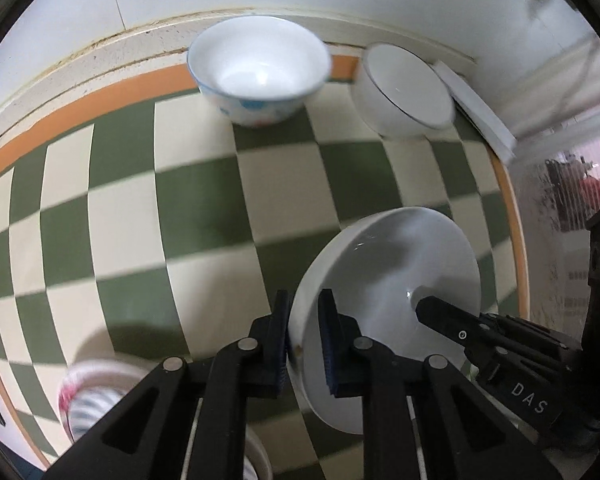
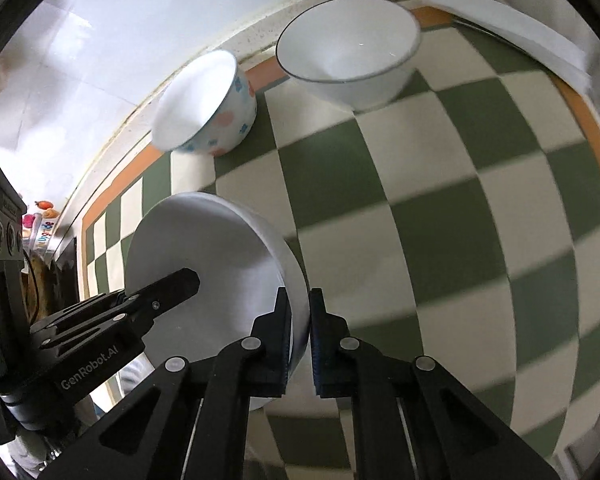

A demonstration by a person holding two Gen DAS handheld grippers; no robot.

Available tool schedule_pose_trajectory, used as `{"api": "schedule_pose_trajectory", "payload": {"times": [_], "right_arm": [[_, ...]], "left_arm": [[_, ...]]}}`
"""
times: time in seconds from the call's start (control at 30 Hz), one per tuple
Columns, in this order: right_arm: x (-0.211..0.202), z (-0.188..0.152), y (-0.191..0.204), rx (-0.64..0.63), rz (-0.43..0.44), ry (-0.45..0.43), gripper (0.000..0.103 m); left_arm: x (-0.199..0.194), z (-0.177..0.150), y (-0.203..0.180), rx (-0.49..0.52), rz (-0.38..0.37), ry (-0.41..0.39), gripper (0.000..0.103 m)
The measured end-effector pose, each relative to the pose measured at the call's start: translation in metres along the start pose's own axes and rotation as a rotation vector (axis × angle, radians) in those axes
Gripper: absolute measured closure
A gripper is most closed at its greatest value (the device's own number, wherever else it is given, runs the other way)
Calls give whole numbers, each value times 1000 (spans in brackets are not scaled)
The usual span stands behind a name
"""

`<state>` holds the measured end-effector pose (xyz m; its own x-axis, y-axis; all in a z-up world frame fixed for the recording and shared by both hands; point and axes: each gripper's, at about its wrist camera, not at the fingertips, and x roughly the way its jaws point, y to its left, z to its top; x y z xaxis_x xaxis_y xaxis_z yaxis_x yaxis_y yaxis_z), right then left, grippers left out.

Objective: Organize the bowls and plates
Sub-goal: 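Lift the red-flower bowl and set it down beside the plate stack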

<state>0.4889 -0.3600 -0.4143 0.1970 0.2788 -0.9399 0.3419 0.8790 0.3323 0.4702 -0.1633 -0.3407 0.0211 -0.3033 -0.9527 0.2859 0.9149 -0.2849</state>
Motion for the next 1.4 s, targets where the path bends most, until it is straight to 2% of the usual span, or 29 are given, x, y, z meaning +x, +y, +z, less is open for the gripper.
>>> {"api": "schedule_pose_trajectory", "payload": {"times": [0.17,0.23,0.53,0.87,1.2,1.33,1.4], "right_arm": [[-16,-54,-7,11,-10,10,93],[-15,-73,-13,29,-14,18,93],[-12,-114,-45,61,-39,32,94],[7,-111,-55,66,-71,69,94],[20,-109,-58,70,-73,94,93],[9,-107,-62,90,-41,104,92],[-6,-109,-63,95,-38,92,88]], "left_arm": [[-4,-40,-10,38,-4,33,91],[2,-45,-13,40,-7,47,91],[32,-69,-18,42,5,92,91],[58,-75,-17,29,9,140,91],[65,-78,-15,24,15,165,91],[42,-84,-12,20,3,147,90],[14,-89,-8,1,-37,112,90]]}}
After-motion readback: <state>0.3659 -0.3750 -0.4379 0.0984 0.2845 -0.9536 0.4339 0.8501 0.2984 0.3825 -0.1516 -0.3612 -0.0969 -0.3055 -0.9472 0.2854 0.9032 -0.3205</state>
